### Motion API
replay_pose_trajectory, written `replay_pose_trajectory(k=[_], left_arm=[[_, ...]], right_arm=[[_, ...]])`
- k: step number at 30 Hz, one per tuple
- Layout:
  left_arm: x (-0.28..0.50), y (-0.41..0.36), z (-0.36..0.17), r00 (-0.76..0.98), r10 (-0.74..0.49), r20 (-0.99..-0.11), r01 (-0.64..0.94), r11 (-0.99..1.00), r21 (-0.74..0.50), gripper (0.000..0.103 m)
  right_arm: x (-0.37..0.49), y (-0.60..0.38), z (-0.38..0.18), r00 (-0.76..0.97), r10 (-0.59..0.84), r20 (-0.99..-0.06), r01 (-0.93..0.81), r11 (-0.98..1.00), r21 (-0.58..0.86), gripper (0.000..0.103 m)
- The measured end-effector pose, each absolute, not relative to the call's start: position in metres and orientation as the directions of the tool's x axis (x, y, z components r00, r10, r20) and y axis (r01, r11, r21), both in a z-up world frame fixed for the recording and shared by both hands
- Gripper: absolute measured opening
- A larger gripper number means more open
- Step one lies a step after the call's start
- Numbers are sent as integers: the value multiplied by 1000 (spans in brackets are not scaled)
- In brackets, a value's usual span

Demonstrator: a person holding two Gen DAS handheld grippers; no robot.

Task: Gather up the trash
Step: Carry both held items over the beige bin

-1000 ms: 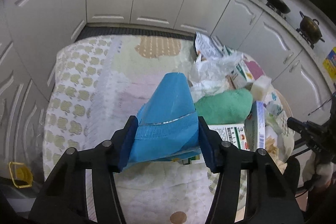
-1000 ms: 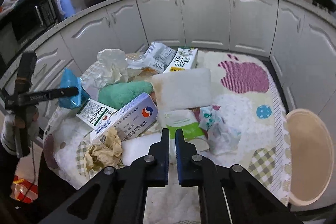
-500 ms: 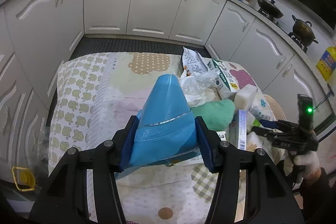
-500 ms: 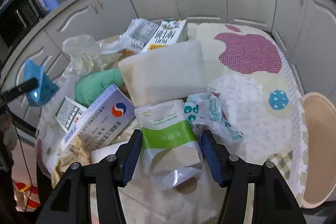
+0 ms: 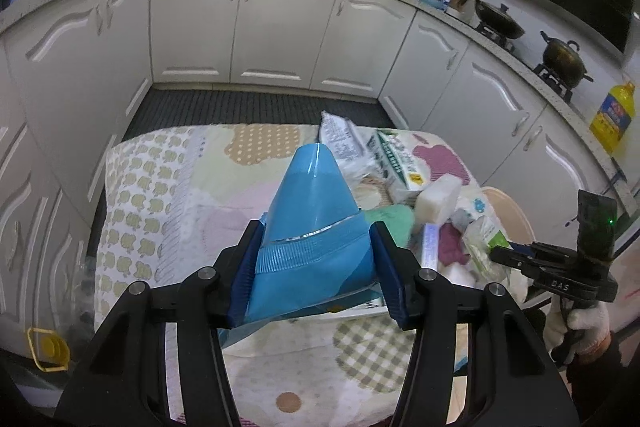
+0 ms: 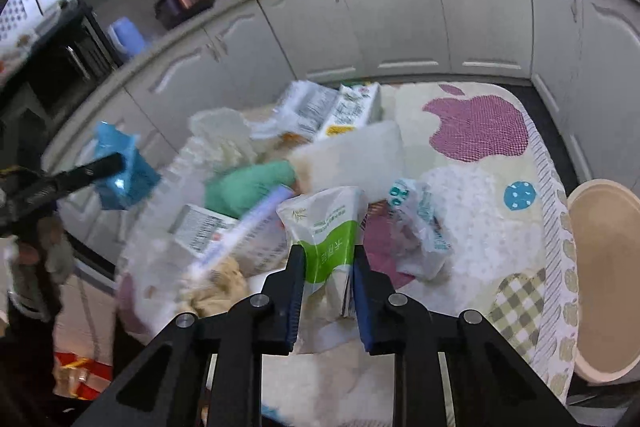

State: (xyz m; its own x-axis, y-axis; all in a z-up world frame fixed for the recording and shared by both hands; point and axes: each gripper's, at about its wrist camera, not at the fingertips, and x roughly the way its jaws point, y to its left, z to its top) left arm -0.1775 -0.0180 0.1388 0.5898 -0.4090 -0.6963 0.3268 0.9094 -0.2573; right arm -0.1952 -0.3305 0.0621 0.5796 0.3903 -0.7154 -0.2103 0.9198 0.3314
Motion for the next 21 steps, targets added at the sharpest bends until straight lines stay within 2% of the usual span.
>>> replay_pose_trajectory(k=[9, 21], left_arm=[[-190, -68, 161, 563, -477, -674, 428, 867, -256, 52], [-196, -177, 179, 481, -571, -666, 587, 773, -239, 52]], right_arm=[[-222, -347, 97, 661, 392, -640, -212, 916, 342, 22], [-252, -421, 111, 747, 240, -620, -54, 951, 303, 22]])
